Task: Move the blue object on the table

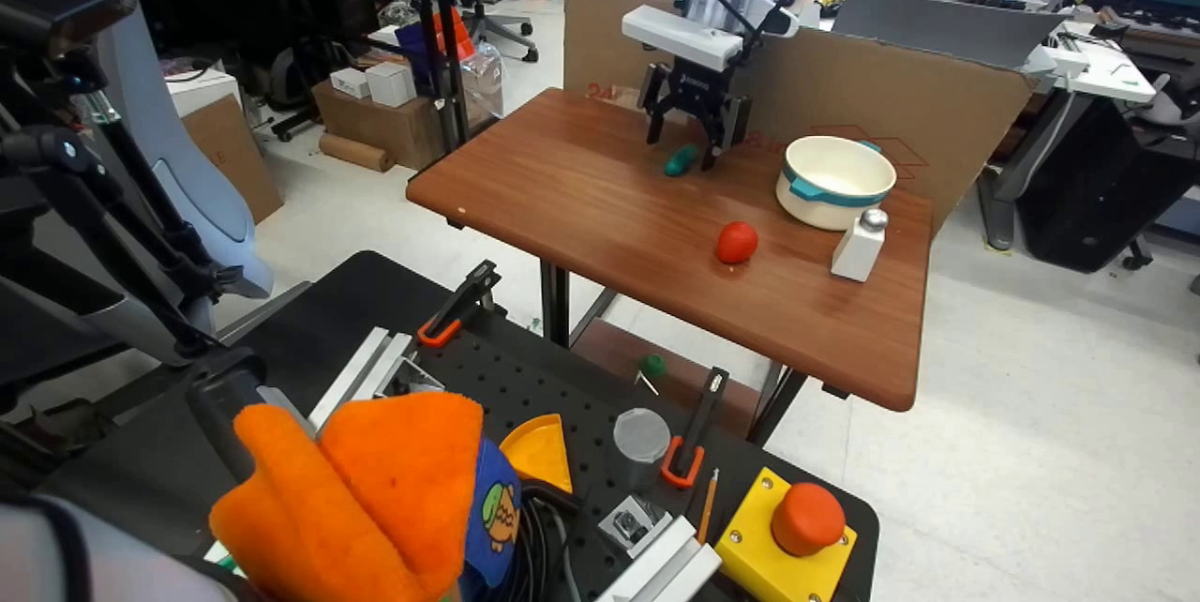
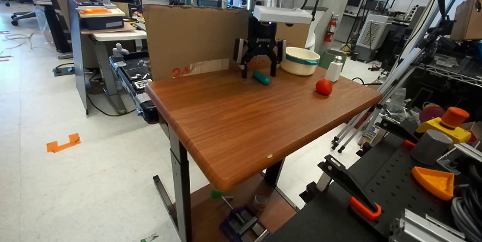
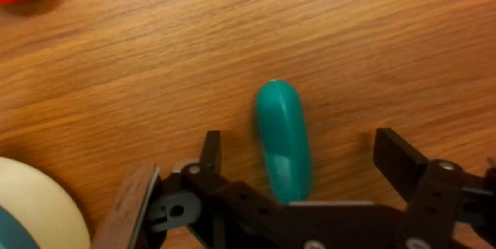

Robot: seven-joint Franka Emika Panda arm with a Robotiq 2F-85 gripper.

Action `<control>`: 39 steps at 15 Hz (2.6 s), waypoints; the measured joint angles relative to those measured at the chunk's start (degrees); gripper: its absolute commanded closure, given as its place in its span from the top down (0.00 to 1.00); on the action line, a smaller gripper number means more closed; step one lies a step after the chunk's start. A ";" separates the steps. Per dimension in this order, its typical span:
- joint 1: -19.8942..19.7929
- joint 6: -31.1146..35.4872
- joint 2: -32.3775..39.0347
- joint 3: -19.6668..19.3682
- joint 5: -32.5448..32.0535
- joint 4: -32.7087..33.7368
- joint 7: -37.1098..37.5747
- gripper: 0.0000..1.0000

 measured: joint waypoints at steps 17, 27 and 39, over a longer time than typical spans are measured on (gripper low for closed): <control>1.77 1.24 -0.26 1.64 0.10 -0.11 0.46 0.08; 3.42 12.18 -8.23 11.40 6.56 -17.19 -7.81 0.08; 3.50 6.57 -8.37 11.54 8.34 -18.12 -9.43 0.91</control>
